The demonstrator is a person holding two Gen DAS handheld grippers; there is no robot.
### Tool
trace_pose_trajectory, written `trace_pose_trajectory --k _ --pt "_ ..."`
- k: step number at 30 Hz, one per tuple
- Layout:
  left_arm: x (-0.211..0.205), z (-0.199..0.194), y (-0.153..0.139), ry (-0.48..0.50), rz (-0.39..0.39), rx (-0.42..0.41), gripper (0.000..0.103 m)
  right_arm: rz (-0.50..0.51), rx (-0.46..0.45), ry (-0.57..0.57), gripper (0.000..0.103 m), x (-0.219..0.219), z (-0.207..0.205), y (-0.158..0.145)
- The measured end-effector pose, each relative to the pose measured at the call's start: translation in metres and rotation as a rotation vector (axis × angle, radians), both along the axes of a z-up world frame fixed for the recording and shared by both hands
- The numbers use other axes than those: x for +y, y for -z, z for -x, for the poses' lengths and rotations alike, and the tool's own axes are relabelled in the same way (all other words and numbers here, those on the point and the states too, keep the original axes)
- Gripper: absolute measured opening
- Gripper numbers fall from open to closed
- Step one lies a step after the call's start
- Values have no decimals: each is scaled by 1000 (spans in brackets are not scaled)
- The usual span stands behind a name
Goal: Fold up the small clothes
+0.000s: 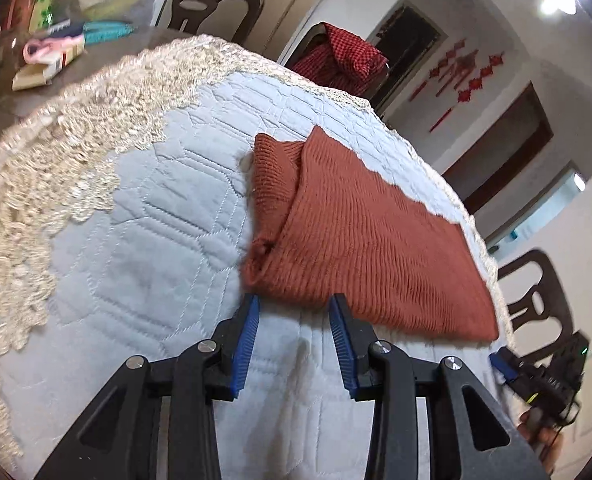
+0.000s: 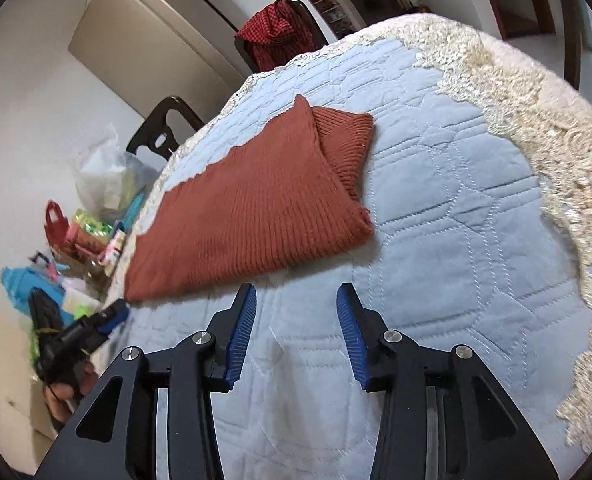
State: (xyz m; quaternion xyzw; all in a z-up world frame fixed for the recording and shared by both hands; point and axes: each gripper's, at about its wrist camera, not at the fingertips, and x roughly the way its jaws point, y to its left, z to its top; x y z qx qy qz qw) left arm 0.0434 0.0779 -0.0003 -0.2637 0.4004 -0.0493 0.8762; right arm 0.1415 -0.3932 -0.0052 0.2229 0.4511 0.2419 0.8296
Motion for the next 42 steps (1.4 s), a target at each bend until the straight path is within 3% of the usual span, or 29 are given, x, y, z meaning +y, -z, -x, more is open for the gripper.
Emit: trace_pose_trajectory --k 12,19,20,22,23,26,30,42 --pt "5 -17 5 -63 50 -17 39 -155 34 105 43 -11 -23 9" --pt "2 -25 5 -74 19 -21 37 -193 30 173 43 -16 -27 11" --pt "1 -26 4 -75 12 -20 36 -181 29 176 41 -15 -28 10" --pt "1 -28 4 -79 6 -16 30 -154 32 178 23 -12 -31 11" --pt "1 -29 3 -76 9 -14 28 -151 46 183 19 -12 -33 14" --pt "-1 -28 -1 -64 2 -12 21 -168 47 183 15 -14 -34 15" --pt "-1 -18 -14 -52 -13 -40 10 -189 19 169 13 -20 -26 5" --pt "-2 56 -25 0 27 -47 8 -192 16 120 13 -42 27 -11"
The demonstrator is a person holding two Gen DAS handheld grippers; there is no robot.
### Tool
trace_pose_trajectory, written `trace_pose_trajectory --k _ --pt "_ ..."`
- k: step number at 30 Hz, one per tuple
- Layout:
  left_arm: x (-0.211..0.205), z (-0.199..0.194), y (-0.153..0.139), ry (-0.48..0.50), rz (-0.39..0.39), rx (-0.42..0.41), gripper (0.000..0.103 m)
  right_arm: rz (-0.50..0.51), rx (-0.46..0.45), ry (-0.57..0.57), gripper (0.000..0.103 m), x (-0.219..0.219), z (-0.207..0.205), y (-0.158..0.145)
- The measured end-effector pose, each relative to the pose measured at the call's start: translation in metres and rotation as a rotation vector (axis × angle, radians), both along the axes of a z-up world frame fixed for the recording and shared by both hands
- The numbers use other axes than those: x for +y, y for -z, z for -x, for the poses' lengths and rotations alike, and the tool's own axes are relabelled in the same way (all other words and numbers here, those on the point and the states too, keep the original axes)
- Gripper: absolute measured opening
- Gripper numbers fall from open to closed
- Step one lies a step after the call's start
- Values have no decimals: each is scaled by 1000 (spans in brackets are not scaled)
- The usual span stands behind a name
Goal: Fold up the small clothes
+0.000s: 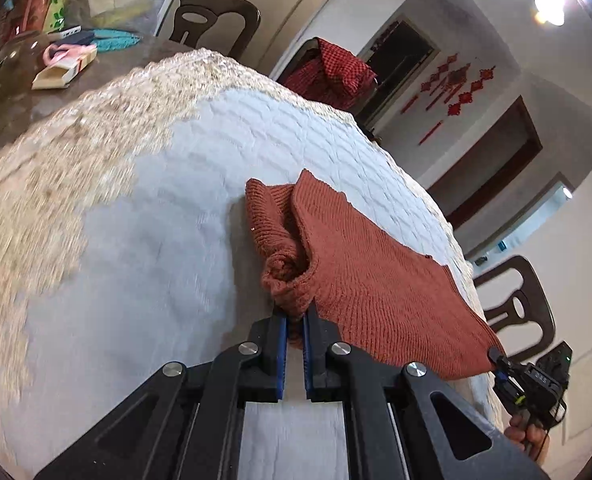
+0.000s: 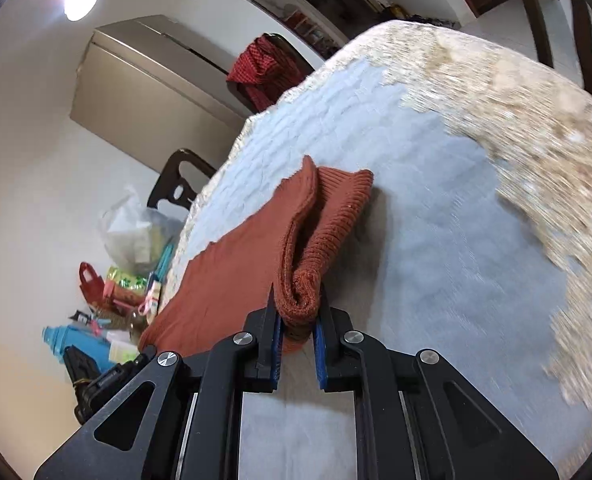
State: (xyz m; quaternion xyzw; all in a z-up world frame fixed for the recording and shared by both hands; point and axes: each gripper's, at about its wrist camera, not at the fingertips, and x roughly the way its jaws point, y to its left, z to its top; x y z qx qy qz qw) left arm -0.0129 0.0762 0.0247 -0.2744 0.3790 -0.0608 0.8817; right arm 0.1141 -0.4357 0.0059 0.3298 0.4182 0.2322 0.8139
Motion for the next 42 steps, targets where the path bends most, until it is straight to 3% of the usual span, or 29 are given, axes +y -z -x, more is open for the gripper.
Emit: trace_pose_trajectory --k 5,10,13,18,23,27,29,31,32,36,38,42 --pt "-8 31 9 26 5 26 8 46 29 -19 13 -15 33 5" --pt "-8 23 28 49 4 87 15 42 82 -8 14 -20 32 28" --pt "-10 32 13 43 -79 43 24 79 57 -13 19 -17 36 20" --pt "-8 39 -8 1 -190 -32 25 240 -68 27 19 -21 52 -13" --pt "-33 17 -18 94 -194 -96 25 225 -178 -34 19 2 53 -30" --pt "-57 -15 -1 161 -244 -66 25 255 -179 -106 19 38 33 -17" --pt "-63 -26 11 157 -290 -11 25 280 -165 -107 19 42 26 -7" --pt "-64 -30 12 166 -308 -24 25 308 -124 -73 18 39 14 4" --pt "-65 -30 10 169 -314 -20 25 270 -114 -60 18 33 11 7" --pt "-69 -33 -1 171 -341 -44 25 286 -137 -50 19 34 14 -7" --pt "-73 -37 -4 179 -349 -65 25 245 -145 -81 19 41 13 -11" --pt "-67 -56 6 143 -359 -27 25 271 -131 -104 19 55 -1 -4"
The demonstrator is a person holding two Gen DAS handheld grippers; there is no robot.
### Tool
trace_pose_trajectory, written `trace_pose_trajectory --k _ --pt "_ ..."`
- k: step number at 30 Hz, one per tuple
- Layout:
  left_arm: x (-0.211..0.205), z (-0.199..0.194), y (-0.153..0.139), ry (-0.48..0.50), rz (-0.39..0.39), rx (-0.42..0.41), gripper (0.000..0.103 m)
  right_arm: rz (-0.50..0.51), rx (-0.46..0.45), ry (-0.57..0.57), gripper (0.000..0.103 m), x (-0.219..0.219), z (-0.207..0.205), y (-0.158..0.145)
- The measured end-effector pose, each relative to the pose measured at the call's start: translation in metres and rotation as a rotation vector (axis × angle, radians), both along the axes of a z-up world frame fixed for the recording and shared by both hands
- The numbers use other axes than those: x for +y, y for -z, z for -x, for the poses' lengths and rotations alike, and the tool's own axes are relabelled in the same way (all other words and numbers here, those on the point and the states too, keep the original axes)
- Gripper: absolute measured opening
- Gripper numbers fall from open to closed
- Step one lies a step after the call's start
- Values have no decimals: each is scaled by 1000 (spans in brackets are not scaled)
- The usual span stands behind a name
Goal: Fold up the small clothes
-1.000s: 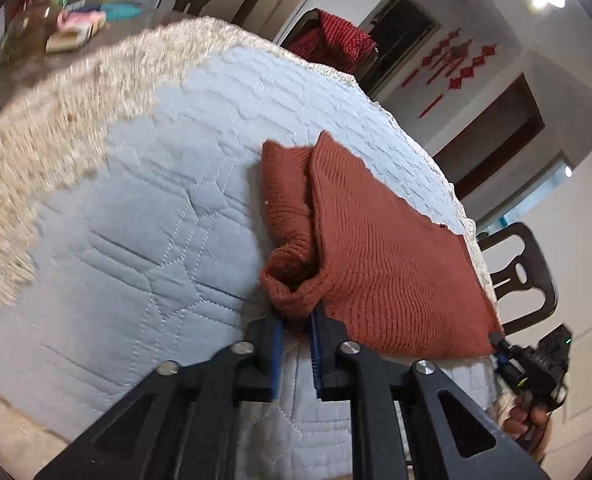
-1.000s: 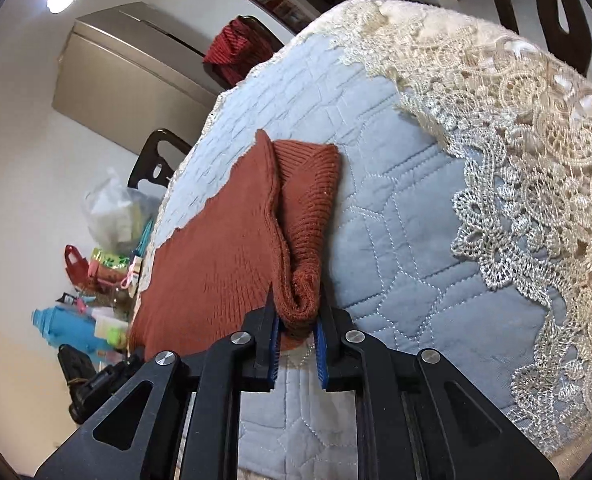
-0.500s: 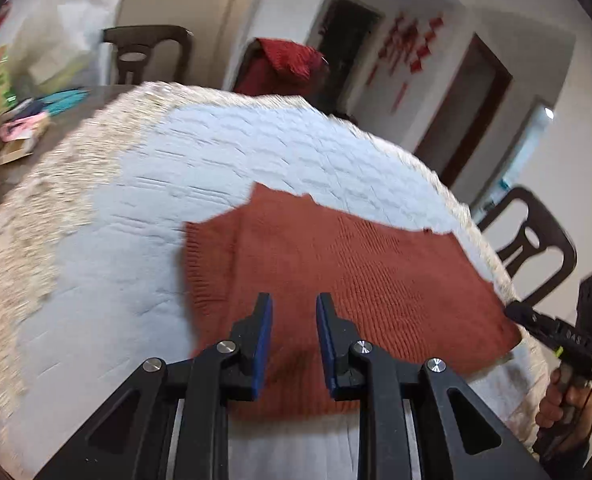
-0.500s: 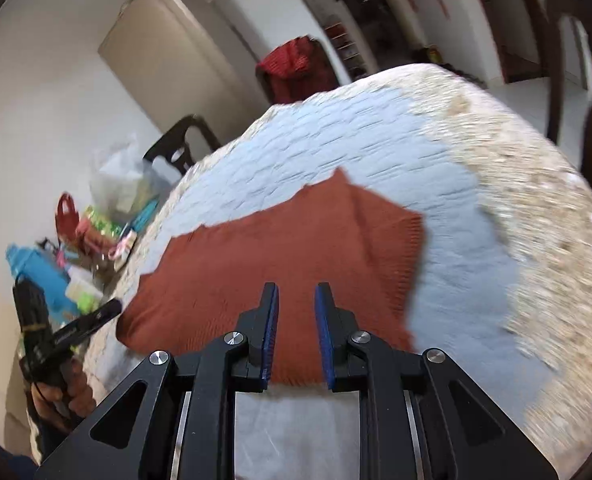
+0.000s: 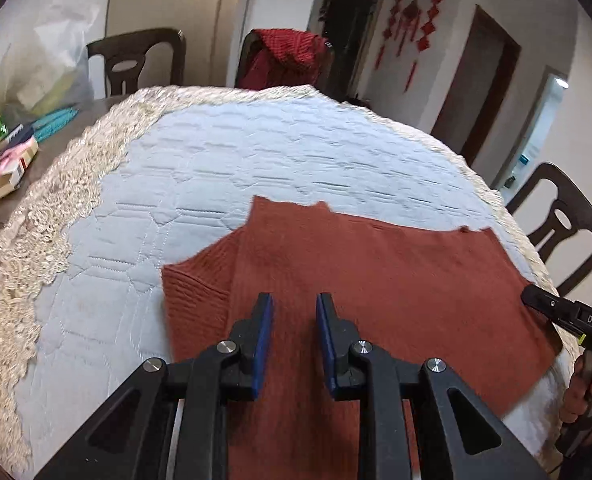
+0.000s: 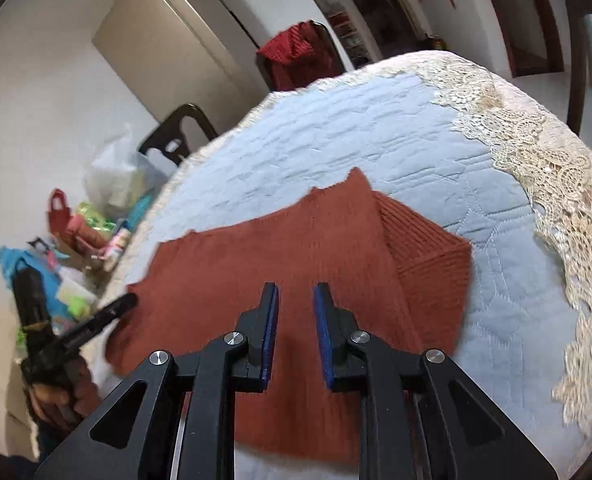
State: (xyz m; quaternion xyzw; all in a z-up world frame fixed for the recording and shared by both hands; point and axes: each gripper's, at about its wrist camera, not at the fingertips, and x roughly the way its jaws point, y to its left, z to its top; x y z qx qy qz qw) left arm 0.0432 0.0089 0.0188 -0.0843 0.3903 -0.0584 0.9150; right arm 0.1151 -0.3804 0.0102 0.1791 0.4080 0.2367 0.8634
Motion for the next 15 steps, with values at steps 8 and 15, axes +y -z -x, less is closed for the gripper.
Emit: trace_pose_trajectory --k 8,15 --pt "12 -6 8 -13 48 8 25 -80 49 102 13 -34 -21 14" --pt "8 11 -10 9 36 -36 25 5 -26 32 16 -1 2 -14"
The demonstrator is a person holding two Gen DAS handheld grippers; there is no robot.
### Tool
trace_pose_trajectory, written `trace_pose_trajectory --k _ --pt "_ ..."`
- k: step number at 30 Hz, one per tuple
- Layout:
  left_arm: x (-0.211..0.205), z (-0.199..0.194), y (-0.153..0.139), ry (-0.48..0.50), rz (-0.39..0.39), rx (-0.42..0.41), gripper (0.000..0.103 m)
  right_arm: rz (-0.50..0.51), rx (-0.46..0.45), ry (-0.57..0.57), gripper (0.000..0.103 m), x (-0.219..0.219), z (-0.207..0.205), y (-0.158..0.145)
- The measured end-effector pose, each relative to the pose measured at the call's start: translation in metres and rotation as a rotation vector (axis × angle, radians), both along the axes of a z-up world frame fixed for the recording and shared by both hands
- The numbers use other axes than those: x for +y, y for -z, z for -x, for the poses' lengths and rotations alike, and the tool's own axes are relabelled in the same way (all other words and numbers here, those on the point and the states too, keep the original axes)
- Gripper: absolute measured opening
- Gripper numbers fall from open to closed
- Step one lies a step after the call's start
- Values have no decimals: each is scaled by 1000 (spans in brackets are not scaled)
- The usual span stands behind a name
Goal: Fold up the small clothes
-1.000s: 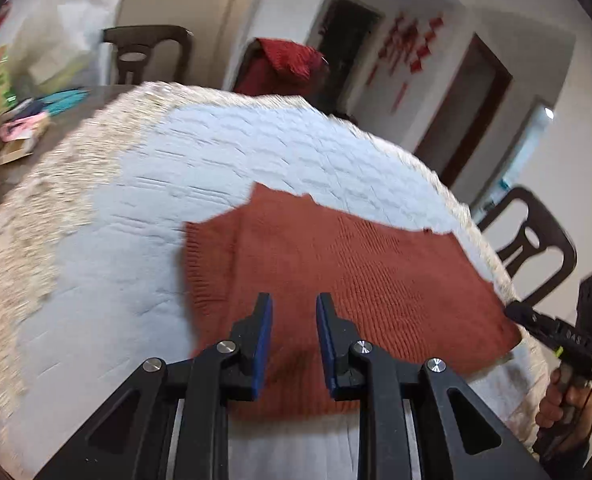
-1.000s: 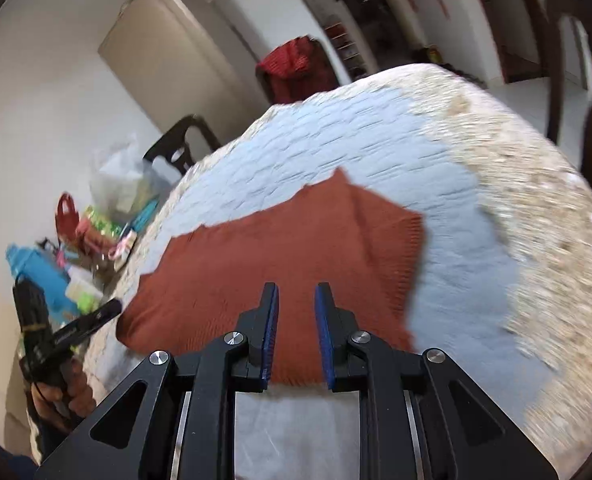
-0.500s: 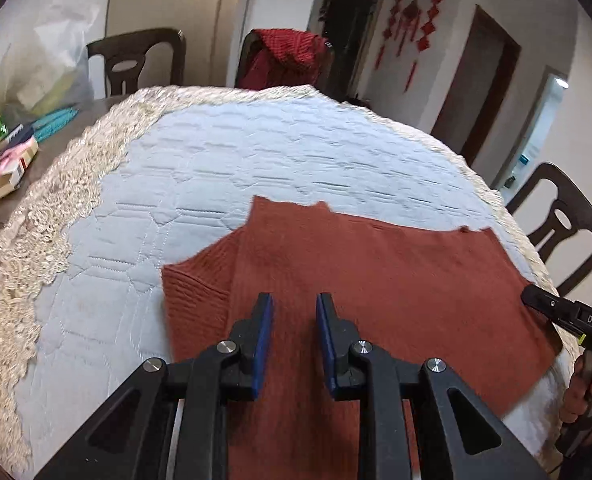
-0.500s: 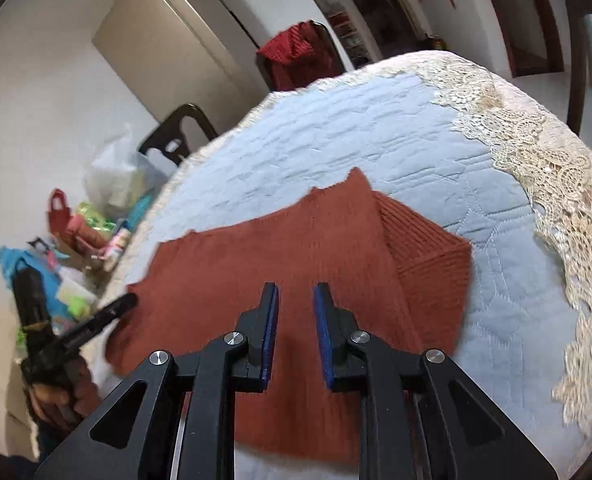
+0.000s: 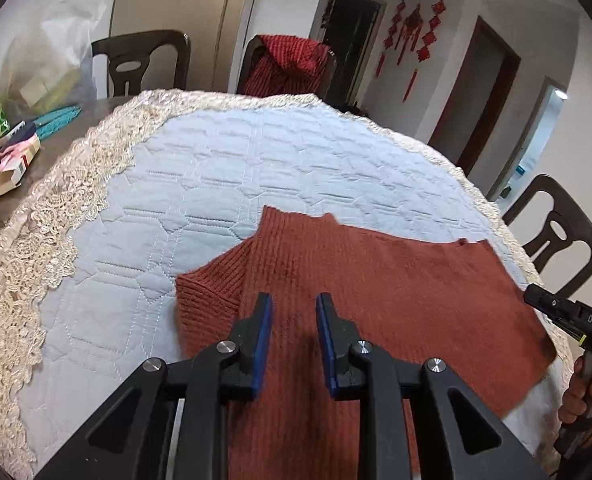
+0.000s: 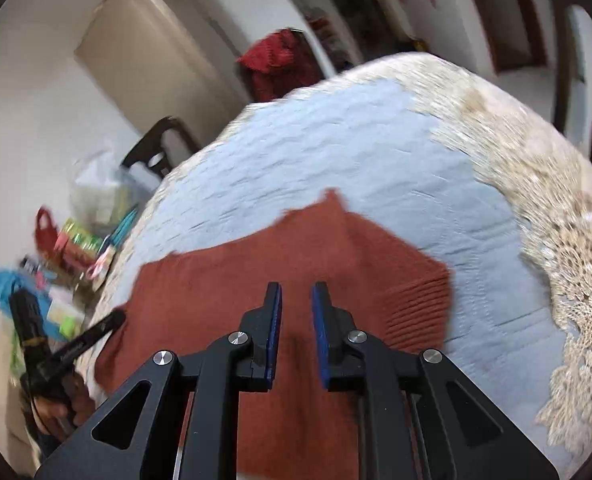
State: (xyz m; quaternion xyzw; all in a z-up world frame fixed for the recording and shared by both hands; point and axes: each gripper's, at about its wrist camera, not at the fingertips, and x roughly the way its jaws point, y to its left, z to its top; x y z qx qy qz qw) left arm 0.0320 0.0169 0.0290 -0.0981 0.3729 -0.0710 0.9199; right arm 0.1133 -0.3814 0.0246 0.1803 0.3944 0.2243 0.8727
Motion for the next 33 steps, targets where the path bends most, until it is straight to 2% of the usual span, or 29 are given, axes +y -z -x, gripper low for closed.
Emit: trace_pose_trajectory --k 4,9,15,20,23,30,33 --pt "-1 15 -3 18 20 -8 25 19 -38 -137 16 39 23 -12" --pt "-3 19 7 32 14 14 25 64 0 -267 16 90 25 2" --pt "-7 15 16 48 0 23 25 85 37 -228 14 104 -1 14" --pt "-3 13 19 52 36 22 25 133 21 -209 14 110 -18 16" --pt "-2 13 19 53 45 21 25 110 47 -205 14 108 -25 20" --pt "-2 14 19 53 43 20 25 116 -4 -255 14 109 15 4" --pt "-2 14 20 53 45 21 25 126 14 -282 14 111 32 14"
